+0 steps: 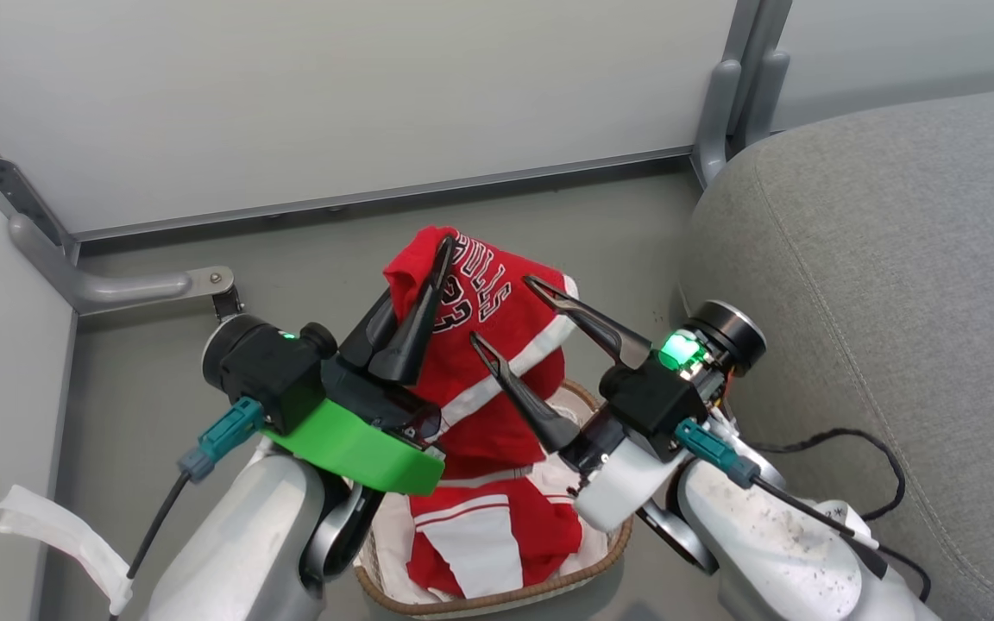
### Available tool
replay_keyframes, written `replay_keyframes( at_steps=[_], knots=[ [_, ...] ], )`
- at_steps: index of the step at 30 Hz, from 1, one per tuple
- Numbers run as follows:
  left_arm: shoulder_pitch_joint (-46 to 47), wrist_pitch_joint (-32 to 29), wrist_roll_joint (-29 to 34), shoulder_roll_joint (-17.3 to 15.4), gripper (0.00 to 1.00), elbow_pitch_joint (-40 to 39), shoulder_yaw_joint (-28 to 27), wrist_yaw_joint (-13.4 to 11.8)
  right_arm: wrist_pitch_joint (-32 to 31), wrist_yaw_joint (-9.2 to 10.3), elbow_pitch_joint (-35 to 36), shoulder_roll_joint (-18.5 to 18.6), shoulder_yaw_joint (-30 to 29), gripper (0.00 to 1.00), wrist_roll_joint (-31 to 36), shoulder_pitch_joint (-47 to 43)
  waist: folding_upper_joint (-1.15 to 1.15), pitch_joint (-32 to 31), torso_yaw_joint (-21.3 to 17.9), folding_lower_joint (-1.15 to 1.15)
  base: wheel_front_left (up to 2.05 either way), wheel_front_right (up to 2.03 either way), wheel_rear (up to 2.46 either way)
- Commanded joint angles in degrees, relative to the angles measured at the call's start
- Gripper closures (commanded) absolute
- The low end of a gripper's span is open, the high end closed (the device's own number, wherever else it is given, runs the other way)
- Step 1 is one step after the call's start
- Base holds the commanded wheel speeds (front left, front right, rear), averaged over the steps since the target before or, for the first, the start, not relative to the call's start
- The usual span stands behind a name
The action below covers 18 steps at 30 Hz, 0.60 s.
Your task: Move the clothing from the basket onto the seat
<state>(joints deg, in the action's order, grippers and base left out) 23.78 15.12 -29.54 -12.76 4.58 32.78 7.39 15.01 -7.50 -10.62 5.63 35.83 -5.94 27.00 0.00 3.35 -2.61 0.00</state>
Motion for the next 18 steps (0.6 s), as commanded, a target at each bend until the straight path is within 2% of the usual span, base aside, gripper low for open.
replay_keyframes(
  at_steps=[1,18],
  knots=[
    [-0.05,0.04,-0.31,0.15,1.0,0.02,0.12,0.19,0.26,0.02,-0.44,0.4,0.43,0.0,-0.36,1.15,0.0,0.06,0.18,0.0,0.0,0.0,0.0],
    [0.88,0.04,-1.77,0.03,1.0,-1.02,5.21,0.2,0.2,0.03,-9.05,-1.02,1.18,0.0,0.18,2.89,0.0,0.65,2.08,0.0,0.0,0.0,0.0]
  ],
)
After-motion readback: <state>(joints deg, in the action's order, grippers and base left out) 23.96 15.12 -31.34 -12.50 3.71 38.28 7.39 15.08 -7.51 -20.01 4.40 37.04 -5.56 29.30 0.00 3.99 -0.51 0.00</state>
